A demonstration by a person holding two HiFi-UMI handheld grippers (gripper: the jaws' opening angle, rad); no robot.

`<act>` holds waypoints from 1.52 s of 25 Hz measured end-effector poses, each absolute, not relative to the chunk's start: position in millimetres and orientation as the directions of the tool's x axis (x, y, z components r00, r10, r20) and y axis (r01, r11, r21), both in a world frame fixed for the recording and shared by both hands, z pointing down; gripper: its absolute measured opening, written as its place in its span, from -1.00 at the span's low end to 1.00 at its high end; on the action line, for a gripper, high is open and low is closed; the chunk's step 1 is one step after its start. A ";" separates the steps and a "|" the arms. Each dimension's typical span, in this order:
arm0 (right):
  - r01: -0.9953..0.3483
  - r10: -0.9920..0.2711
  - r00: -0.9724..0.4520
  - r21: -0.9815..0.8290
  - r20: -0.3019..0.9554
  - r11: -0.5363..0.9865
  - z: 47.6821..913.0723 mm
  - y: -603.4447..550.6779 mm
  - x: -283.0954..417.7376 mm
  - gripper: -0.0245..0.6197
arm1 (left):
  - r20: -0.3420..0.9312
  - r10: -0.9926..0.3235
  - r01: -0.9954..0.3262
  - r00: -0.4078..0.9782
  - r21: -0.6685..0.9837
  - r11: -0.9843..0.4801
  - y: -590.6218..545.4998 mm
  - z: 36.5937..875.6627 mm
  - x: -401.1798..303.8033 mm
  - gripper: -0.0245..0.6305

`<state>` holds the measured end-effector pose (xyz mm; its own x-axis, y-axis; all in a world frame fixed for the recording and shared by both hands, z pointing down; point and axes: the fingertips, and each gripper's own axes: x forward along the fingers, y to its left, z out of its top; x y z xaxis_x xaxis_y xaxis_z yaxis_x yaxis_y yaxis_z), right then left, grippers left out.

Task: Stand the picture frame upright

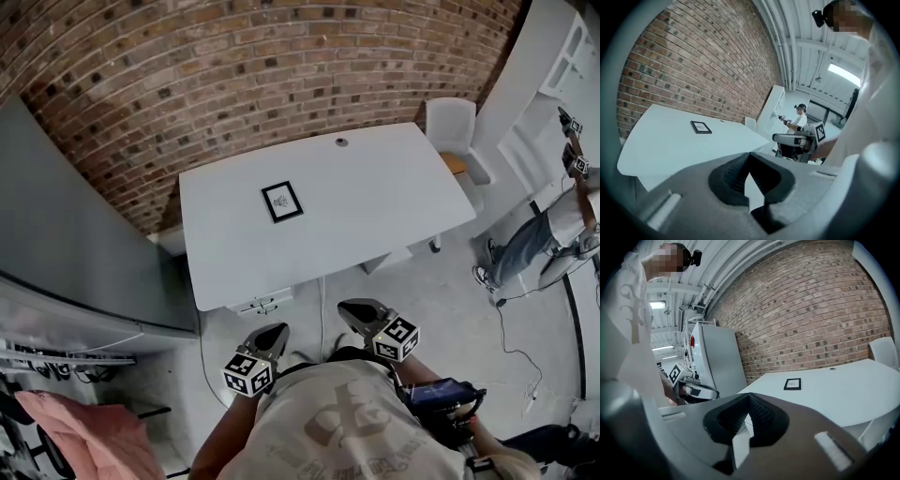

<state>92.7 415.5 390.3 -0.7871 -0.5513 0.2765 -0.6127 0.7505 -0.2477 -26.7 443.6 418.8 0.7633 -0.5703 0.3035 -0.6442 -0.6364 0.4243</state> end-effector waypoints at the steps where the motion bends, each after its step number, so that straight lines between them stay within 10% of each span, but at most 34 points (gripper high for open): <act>1: -0.620 -0.557 -0.781 -0.246 0.282 0.745 391.4 414.5 93.5 -0.91 | 0.307 -0.573 -0.648 0.760 0.422 -0.634 443.5 419.0 -28.4 -0.93; 38: -0.644 -0.467 -0.731 -0.276 0.498 0.713 463.6 257.6 63.4 -0.91 | 0.497 -0.648 -0.806 0.577 0.472 -0.356 340.7 476.5 -96.6 -0.93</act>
<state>63.4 257.6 463.6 -0.7308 -0.4672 0.4977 -0.6441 0.7133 -0.2763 -96.6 340.7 476.5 0.5772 -0.6482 0.4966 -0.8063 -0.3561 0.4724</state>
